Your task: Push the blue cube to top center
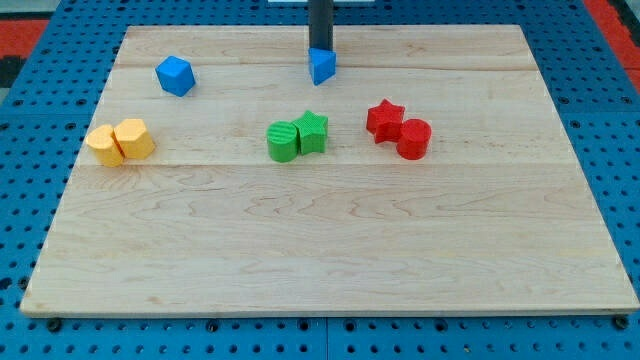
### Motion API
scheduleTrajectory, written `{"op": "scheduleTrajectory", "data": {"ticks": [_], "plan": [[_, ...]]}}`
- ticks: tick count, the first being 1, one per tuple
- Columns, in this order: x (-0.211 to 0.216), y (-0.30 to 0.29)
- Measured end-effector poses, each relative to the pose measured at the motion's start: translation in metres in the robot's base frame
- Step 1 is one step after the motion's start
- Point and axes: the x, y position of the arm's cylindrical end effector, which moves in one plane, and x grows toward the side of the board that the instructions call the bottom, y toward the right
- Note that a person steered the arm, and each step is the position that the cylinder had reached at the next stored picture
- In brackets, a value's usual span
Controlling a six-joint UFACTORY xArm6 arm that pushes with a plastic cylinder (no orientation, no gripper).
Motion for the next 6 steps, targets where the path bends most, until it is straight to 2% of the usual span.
{"op": "scheduleTrajectory", "data": {"ticks": [1, 2, 3, 4, 5, 6], "plan": [[-0.028, -0.073], [-0.028, -0.183], [-0.001, -0.268], [0.061, -0.257], [0.071, -0.178], [0.076, -0.123]]}}
